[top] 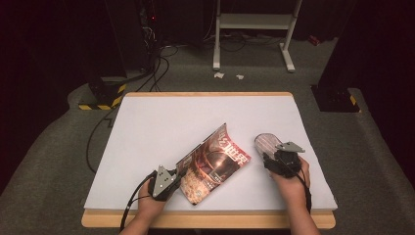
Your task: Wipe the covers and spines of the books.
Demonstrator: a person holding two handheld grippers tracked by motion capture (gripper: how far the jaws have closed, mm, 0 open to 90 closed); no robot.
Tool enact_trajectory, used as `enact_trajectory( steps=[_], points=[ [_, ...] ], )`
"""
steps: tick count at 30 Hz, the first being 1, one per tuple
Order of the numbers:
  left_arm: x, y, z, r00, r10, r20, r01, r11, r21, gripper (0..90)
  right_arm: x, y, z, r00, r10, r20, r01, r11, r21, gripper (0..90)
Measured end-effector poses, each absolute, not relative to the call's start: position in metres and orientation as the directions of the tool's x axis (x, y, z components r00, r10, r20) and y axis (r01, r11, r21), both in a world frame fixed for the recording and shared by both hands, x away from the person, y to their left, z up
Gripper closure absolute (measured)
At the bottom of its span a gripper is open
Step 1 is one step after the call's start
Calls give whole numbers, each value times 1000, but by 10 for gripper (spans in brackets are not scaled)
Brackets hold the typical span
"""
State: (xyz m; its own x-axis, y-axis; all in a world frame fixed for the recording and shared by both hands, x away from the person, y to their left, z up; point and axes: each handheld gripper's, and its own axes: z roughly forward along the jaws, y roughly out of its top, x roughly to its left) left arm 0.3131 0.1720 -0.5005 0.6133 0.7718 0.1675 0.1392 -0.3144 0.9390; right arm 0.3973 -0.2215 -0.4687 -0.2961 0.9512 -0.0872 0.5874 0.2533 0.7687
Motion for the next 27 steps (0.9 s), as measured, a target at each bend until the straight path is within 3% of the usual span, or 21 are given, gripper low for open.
enact_trajectory(
  steps=[7, 15, 17, 27],
  points=[
    [313, 172, -500, 612, 774, 163, 145, -312, 939, 828, 382, -206, -449, -340, 939, -49, 529, 234, 816, 325],
    [314, 173, -500, 615, 773, 155, 153, -310, 938, 826, 359, -182, -469, -395, 919, 12, 518, 212, 829, 348],
    [315, 174, -498, 615, 776, 138, 160, -295, 942, 828, 355, -176, -472, -446, 895, 18, 522, 244, 817, 370],
    [316, 172, -486, 621, 782, 54, 167, -200, 965, 837, 346, -176, -484, -474, 881, 9, 498, 259, 828, 385]
  ],
)
